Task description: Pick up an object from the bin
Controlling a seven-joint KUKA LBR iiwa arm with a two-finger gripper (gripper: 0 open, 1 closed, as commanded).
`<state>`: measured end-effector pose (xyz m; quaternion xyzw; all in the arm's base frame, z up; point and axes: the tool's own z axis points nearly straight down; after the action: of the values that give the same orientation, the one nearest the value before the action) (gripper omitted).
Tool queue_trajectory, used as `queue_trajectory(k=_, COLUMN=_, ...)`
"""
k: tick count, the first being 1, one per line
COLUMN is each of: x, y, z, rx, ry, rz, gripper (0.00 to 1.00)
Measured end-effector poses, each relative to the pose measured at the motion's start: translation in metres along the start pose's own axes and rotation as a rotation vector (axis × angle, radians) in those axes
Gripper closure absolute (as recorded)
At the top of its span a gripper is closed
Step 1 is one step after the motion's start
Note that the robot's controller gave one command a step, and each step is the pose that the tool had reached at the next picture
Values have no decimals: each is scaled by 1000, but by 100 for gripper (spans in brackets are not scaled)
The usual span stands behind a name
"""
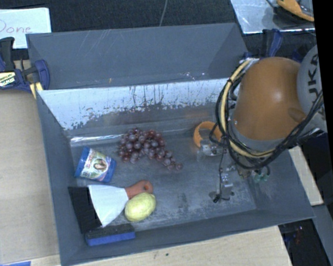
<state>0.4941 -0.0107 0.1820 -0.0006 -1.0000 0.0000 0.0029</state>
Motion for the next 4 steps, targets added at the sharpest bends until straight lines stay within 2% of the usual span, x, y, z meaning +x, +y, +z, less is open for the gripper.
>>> queue_trajectory(k=1, x=-2, y=0, z=-4, rx=0, ry=-9, rz=0, gripper=0)
queue_trajectory(k=2, x=-125, y=-39, z=114, rx=0, ry=-4, rz=174, gripper=0)
queue_trajectory(k=3, x=0, y=-8, z=37, rx=-1, ry=-15, rz=-26, gripper=0)
queue_trajectory(k=4, x=-134, y=-116, z=82, rx=3, ry=-15, rz=163, gripper=0)
